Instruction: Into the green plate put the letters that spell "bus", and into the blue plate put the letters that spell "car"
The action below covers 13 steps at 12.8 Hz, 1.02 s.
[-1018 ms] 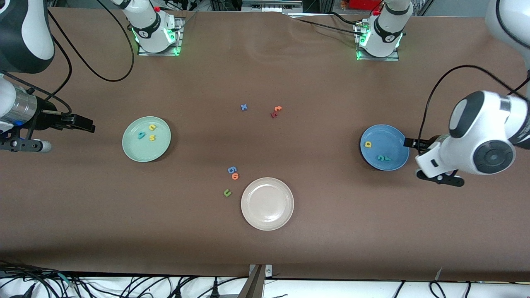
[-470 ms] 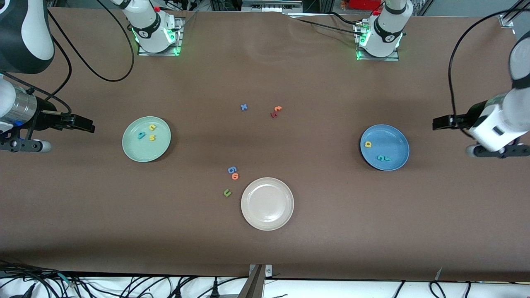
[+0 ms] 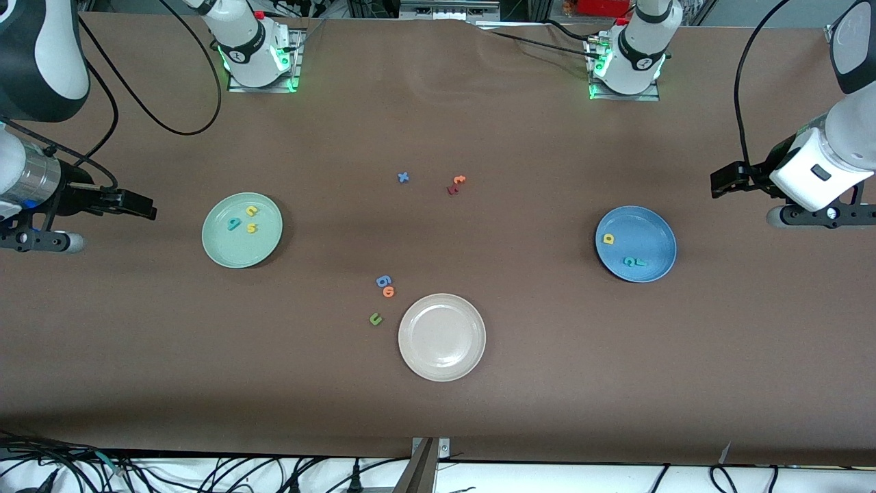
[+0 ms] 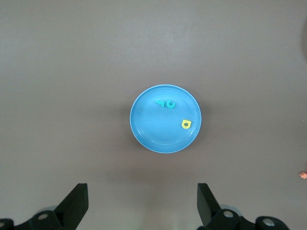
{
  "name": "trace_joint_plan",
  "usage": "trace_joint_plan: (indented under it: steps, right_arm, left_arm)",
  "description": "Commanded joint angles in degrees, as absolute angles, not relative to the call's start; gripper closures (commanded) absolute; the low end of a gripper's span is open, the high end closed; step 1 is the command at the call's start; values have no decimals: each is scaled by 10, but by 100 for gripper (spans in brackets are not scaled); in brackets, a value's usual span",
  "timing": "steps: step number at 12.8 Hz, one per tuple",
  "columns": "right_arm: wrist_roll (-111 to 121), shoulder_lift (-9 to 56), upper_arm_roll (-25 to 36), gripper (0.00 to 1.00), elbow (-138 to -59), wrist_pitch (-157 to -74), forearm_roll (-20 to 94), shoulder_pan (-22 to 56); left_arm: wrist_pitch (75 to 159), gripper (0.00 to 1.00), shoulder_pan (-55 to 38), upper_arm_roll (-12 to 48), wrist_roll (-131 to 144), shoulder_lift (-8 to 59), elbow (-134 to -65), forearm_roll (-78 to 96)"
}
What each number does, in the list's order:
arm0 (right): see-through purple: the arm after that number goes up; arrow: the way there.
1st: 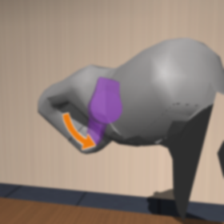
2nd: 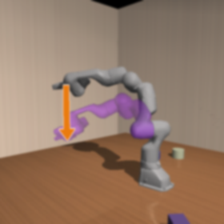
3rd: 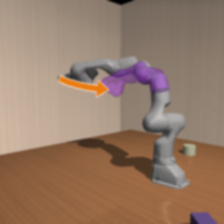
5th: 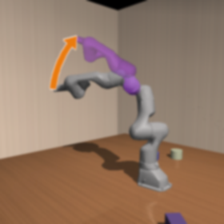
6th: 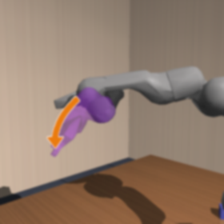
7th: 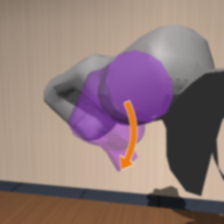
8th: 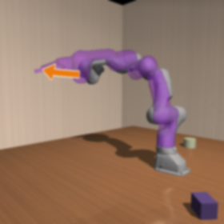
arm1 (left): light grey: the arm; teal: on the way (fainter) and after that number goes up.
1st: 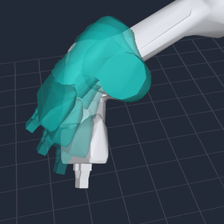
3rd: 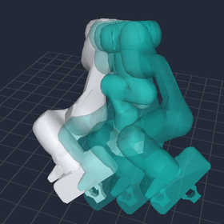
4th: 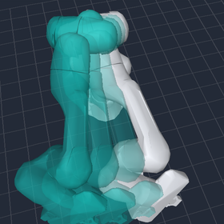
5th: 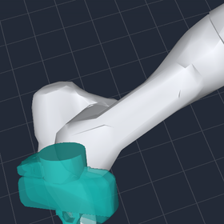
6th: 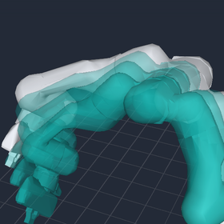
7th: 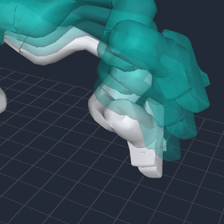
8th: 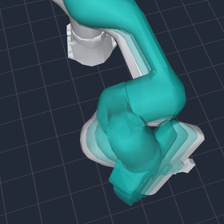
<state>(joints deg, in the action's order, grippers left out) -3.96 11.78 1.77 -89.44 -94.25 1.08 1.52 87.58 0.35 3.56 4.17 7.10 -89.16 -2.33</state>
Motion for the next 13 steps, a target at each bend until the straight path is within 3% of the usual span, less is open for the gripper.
trace_joint_plan:
  steps: [1, 13]
  right_arm:
    - [-40, 115, 14, 1, -894, -947, 11, 10]
    - [-41, 116, 15, 0, -894, -947, 27, 8]
  left_arm:
    - [888, 0, -8, 14, 26, 48, -911, -4]
    - [867, 0, 3, 9, 13, 54, -901, -4]
